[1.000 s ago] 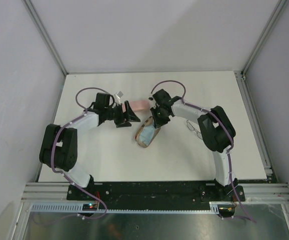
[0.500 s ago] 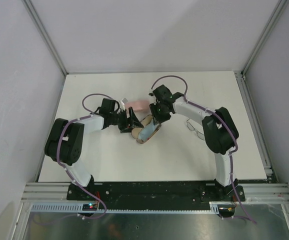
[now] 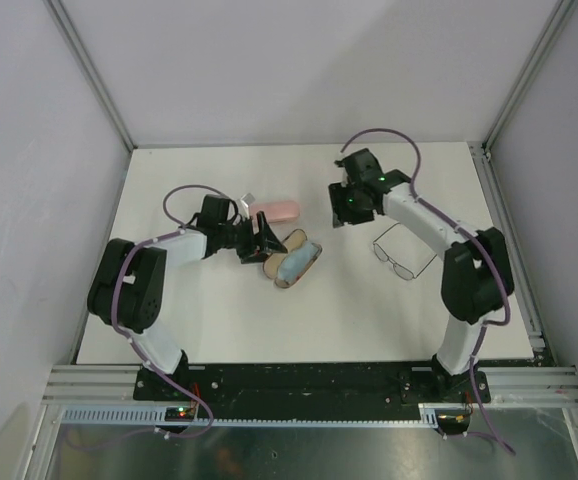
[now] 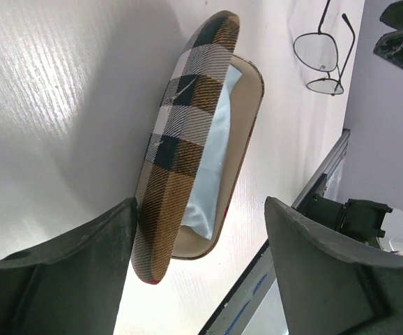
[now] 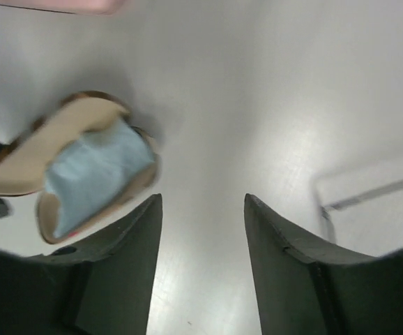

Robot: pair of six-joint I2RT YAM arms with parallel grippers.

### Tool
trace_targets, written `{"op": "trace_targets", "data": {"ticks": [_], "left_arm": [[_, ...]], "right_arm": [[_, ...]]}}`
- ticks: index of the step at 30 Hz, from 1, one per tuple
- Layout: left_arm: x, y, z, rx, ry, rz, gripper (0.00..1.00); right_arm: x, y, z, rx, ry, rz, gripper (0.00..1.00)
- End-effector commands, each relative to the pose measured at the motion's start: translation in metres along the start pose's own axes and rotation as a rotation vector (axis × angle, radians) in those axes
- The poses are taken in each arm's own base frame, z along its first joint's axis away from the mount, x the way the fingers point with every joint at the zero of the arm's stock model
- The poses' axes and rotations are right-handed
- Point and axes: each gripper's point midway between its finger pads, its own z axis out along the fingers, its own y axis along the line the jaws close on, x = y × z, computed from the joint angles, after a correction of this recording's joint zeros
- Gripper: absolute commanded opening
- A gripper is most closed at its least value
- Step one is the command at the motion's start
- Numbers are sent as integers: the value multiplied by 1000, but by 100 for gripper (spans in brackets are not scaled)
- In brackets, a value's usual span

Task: Organize the sunglasses
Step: Place the folded cleaning cloth in the sunglasses case, then move the sunglasses to the center of the board.

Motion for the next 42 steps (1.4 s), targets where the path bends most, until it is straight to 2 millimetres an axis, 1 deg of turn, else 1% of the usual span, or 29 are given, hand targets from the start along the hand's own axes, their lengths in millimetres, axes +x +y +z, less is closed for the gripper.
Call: {"op": "trace_targets", "data": {"ticks": [1, 3, 6, 8, 10, 11, 15, 18, 21, 23, 26, 27, 28, 29, 31, 34, 36, 37, 39, 42], "left_arm": [[-25, -23, -19, 39, -93, 58, 79], [-34, -22, -26, 18, -135, 63, 80], [-47, -23, -37, -29, -194, 84, 81], [-54, -25, -47, -71, -236, 97, 88], [-60, -26, -58, -113, -278, 119, 96], [-63, -27, -62, -132, -297, 130, 98], [-66, -34, -79, -173, -348, 163, 99], [-62, -47, -81, -157, -350, 202, 100], [-53, -61, -79, -139, -337, 242, 100], [-43, -72, -75, -123, -321, 272, 100], [-33, -80, -73, -115, -311, 307, 99], [-30, -83, -73, -113, -313, 317, 100], [-27, -84, -73, -113, -311, 325, 100], [-25, -86, -74, -111, -311, 333, 100], [-21, -87, -75, -110, -306, 343, 100], [-15, -89, -76, -107, -298, 355, 100], [-11, -91, -76, -103, -290, 363, 100], [-8, -93, -75, -97, -283, 368, 100], [-1, -99, -72, -84, -267, 381, 100], [11, -107, -61, -80, -238, 398, 100]], "right_arm": [[4, -56, -36, 203, -64, 49, 61], [16, -79, -42, 307, -58, 63, 66], [37, -106, -44, 417, -35, 82, 69], [48, -116, -46, 456, -30, 97, 69], [56, -120, -48, 473, -33, 111, 69], [59, -122, -49, 477, -36, 114, 69], [75, -127, -47, 499, -11, 112, 69], [87, -126, -36, 492, 32, 92, 63], [98, -116, -21, 480, 76, 55, 58], [104, -109, -13, 474, 99, 32, 50], [109, -93, -3, 431, 110, 21, 33], [110, -84, -1, 402, 111, 19, 26], [109, -76, 1, 375, 106, 19, 20], [109, -64, 3, 332, 103, 19, 15], [106, -42, 3, 252, 87, 27, 10], [97, -13, 2, 134, 51, 58, 6], [92, 5, 0, 50, 38, 85, 5], [91, 12, 0, 17, 35, 92, 9], [90, 21, -2, -24, 36, 104, 22], [89, 27, -11, -47, 29, 111, 43]]}}
